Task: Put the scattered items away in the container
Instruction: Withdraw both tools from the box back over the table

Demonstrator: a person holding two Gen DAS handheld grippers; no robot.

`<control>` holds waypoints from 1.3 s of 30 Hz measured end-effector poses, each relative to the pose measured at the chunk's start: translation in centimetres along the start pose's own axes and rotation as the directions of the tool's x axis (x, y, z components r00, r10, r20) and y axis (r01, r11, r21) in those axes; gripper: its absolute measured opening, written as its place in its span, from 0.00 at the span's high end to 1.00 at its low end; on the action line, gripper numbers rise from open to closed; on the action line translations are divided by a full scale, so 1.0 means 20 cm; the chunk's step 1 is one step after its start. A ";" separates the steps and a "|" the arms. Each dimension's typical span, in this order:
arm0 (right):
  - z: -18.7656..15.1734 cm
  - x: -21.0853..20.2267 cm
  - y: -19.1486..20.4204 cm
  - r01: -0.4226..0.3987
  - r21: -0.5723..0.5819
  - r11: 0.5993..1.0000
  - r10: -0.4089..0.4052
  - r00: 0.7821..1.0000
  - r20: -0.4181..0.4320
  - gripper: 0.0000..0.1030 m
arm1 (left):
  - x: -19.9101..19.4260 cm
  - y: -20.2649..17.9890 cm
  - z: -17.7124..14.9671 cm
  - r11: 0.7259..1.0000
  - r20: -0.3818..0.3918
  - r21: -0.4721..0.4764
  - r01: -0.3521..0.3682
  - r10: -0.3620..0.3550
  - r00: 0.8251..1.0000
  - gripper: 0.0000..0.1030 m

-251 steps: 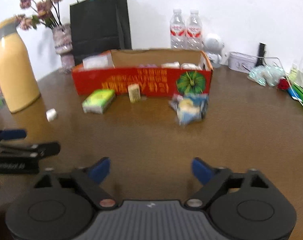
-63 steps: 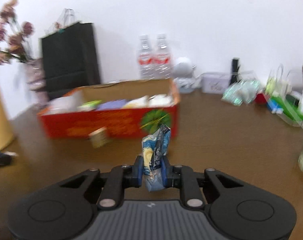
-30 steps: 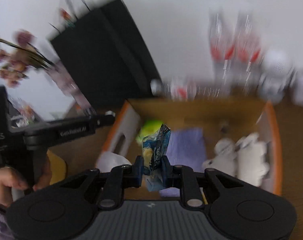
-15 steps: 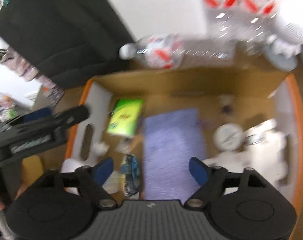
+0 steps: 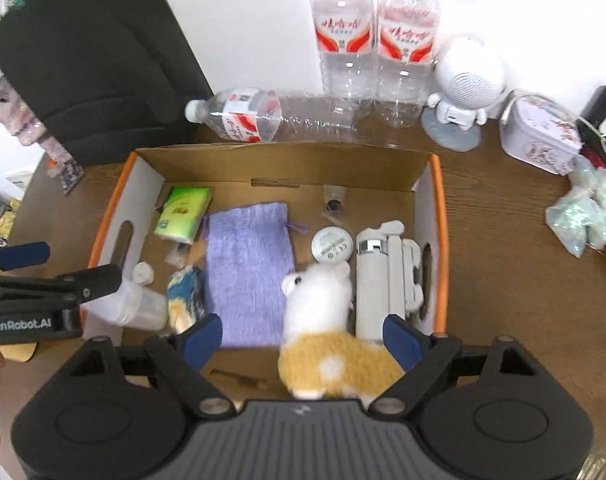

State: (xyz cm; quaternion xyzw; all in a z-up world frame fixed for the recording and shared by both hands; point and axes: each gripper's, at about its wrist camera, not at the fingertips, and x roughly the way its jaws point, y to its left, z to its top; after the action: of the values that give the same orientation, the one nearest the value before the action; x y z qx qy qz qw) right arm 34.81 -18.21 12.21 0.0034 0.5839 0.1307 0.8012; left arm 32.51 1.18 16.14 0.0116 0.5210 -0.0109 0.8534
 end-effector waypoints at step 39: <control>-1.78 0.20 0.09 0.120 -0.086 0.989 -0.060 0.859 0.509 0.00 | 0.01 -0.13 -1.67 1.000 0.378 0.021 0.015 -0.022 0.925 0.00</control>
State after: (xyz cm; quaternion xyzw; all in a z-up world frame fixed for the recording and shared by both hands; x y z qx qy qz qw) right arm 2.18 -20.80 -2.67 -0.0356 0.3449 0.1209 0.9301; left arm 2.77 -0.34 0.63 0.0120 0.3466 -0.0254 0.9376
